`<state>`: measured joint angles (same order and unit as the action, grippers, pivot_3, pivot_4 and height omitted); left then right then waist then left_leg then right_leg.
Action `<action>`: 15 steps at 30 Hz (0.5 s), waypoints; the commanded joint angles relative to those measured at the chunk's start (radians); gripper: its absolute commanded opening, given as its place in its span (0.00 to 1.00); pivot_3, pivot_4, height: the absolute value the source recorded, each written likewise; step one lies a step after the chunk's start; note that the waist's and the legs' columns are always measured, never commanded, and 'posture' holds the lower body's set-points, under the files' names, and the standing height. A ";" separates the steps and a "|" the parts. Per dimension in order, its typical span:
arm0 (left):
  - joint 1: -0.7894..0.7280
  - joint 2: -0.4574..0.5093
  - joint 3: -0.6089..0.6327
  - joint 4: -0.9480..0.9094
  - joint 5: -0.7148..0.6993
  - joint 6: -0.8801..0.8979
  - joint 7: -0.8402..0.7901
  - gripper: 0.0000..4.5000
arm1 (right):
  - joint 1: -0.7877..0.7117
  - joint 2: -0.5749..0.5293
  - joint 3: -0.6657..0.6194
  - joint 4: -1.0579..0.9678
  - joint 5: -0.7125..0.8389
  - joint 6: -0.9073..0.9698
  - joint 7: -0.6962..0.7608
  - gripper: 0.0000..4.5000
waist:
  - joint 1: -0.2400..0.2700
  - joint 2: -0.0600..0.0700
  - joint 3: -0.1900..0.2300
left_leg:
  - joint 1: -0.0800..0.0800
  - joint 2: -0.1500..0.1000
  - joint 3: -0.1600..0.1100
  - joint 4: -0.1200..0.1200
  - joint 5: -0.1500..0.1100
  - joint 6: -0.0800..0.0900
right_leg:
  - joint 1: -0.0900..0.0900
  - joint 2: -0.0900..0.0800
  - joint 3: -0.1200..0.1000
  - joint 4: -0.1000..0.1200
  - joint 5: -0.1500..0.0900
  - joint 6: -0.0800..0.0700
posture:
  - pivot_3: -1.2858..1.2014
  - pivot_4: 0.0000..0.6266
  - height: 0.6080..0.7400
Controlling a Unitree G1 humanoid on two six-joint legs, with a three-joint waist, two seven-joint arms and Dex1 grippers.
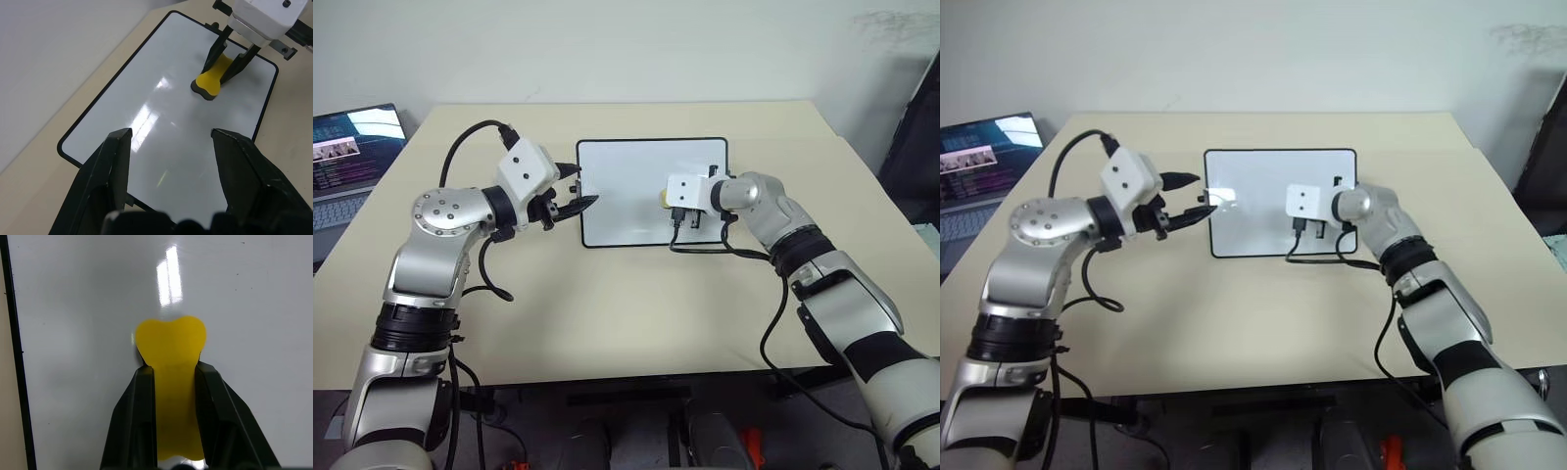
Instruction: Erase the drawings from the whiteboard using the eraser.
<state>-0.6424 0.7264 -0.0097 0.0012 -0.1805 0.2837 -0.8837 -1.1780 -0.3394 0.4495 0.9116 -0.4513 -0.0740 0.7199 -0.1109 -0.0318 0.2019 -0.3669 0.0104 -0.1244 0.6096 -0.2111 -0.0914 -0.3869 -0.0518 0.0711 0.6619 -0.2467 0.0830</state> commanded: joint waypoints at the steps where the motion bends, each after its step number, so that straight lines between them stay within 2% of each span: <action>1: -0.021 0.010 0.025 -0.019 -0.003 -0.009 0.005 0.62 | -0.012 -0.032 -0.068 -0.077 0.064 0.069 0.074 0.15 | 0.001 0.000 0.000 | 0.000 0.000 0.000 0.000 0.000 0.000 | 0.000 0.000 0.000 0.000 0.000 0.000 | 0.52 0.24 1.00; 4: -0.015 0.014 0.030 -0.030 -0.013 0.002 -0.001 0.62 | 0.038 -0.068 -0.131 -0.311 0.169 0.161 0.214 0.15 | 0.005 0.001 0.002 | -0.005 0.000 -0.001 0.000 0.000 0.000 | -0.004 0.000 -0.001 -0.001 0.000 0.000 | 0.52 0.24 1.00; 6: 0.003 0.024 0.035 -0.064 -0.056 0.047 -0.039 0.62 | 0.104 -0.117 -0.148 -0.528 0.216 0.249 0.305 0.15 | 0.007 0.001 0.002 | -0.013 0.000 -0.003 0.000 0.000 0.000 | -0.011 0.000 -0.002 -0.001 0.000 0.000 | 0.52 0.24 1.00; 9: 0.042 0.056 0.017 -0.151 -0.140 0.137 -0.139 0.62 | 0.191 -0.197 -0.245 -0.874 0.346 0.472 0.397 0.15 | 0.011 0.002 0.002 | -0.029 0.000 -0.006 0.001 0.000 0.000 | -0.025 0.000 -0.005 0.001 0.003 -0.004 | 0.52 0.24 1.00; 12: 0.039 0.054 -0.004 -0.177 -0.163 0.173 -0.171 0.62 | 0.220 -0.273 -0.324 -0.981 0.382 0.617 0.379 0.15 | 0.021 0.003 0.003 | -0.039 0.000 -0.007 0.000 -0.001 -0.001 | -0.034 -0.001 -0.006 0.000 0.001 -0.004 | 0.52 0.24 1.00; 15: 0.002 0.018 -0.038 -0.158 -0.162 0.175 -0.179 0.62 | 0.251 -0.368 -0.394 -0.985 0.388 0.710 0.344 0.15 | 0.032 0.003 0.002 | -0.039 0.000 -0.006 0.000 -0.001 -0.001 | -0.034 -0.001 -0.007 -0.002 0.001 -0.004 | 0.52 0.24 1.00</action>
<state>-0.6071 0.7510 -0.0429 -0.1346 -0.3282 0.4598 -1.0564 -0.9404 -0.6759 0.1156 -0.0483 -0.0776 0.5821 1.0871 -0.0791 -0.0292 0.2043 -0.4054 0.0100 -0.1309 0.6101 -0.2121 -0.0928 -0.4198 -0.0525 0.0635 0.6604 -0.2454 0.0786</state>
